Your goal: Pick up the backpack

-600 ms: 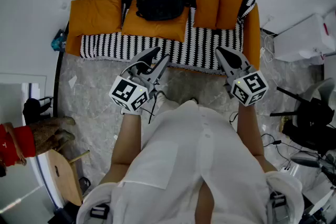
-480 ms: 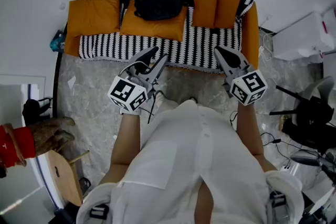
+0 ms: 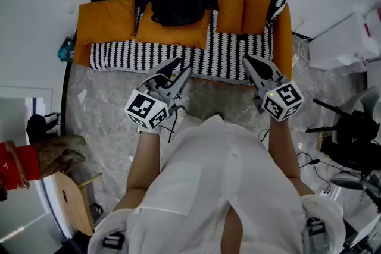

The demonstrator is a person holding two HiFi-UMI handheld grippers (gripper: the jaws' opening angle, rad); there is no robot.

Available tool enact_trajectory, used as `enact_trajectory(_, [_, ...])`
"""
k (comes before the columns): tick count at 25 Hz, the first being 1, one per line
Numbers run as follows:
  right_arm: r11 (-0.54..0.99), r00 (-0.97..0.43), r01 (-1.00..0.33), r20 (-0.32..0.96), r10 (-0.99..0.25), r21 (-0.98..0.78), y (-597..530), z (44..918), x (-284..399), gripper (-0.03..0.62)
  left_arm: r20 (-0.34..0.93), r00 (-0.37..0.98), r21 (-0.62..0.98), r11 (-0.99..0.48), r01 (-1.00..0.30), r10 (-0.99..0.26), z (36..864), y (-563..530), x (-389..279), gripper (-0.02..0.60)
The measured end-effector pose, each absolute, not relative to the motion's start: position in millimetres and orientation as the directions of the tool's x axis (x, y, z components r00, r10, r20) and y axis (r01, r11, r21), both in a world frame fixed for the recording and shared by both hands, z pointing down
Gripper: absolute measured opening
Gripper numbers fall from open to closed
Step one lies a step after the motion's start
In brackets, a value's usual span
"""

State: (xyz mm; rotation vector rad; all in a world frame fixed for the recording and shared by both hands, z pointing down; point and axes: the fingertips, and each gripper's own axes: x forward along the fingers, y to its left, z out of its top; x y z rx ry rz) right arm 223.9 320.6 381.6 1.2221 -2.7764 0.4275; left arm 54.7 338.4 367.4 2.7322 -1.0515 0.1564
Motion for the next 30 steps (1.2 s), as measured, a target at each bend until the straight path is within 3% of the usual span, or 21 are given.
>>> enact_trajectory(15, [0.656, -0.694, -0.720, 0.228, -0.683, -0.227, 286.1, 398.3, 201.6, 0.018, 0.173, 0.718, 0.192, -0.692, -0.696, -0.674, 381.9, 311.2, 30.1, 0.155])
enact_trajectory(30, [0.654, -0.679, -0.733, 0.274, -0.682, -0.189, 180.4, 397.0, 107.3, 0.019, 0.147, 0.732, 0.211, -0.701, -0.681, -0.666, 383.7, 196.7, -56.8, 0.155])
